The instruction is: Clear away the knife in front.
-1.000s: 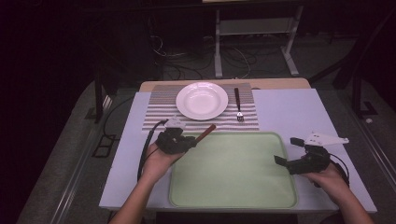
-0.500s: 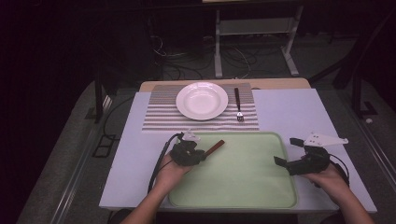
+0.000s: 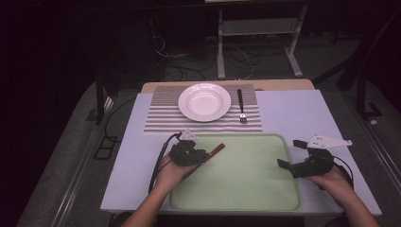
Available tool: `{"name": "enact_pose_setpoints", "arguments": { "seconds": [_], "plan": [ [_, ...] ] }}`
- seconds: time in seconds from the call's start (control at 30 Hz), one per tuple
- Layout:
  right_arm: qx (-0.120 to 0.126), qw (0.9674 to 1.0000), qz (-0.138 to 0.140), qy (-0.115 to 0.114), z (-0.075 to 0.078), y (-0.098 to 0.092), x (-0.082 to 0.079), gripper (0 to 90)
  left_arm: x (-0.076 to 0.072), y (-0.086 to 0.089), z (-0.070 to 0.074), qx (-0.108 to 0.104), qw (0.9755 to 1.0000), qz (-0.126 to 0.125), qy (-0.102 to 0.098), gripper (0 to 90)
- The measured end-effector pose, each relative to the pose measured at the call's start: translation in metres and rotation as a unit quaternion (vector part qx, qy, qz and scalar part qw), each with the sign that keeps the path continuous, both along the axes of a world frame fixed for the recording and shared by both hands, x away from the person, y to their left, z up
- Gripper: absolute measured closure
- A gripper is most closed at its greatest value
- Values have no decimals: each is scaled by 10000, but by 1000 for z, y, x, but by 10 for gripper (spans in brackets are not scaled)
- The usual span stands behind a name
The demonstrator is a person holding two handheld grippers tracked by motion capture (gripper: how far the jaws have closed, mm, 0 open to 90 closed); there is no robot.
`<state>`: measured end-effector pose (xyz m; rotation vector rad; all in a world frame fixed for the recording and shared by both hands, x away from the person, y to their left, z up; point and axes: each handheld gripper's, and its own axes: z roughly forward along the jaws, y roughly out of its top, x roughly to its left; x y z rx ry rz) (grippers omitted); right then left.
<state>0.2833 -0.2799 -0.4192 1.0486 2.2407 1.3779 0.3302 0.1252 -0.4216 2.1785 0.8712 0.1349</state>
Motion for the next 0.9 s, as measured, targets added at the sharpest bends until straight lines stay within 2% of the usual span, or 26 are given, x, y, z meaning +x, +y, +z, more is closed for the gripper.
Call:
{"name": "enact_pose_setpoints", "arguments": {
  "seconds": [0.13,0.27,0.37,0.67,0.9],
  "plan": [
    [17,10000,29,-13,0,1,1,2,-2,-7,-1,78,9998,-180,-28,893],
    [20,10000,85,-14,0,3,3,2,-2,-16,-6,175,9989,-424,37,896],
    [37,9999,92,-19,1,4,3,2,-2,-22,-9,259,9983,-510,50,896],
    [-14,10000,71,-46,2,4,0,3,5,-23,-17,468,9976,-492,129,896],
    [-15,10000,55,-13,1,4,0,3,9,-14,-16,479,9982,-329,154,897]
  ]
}}
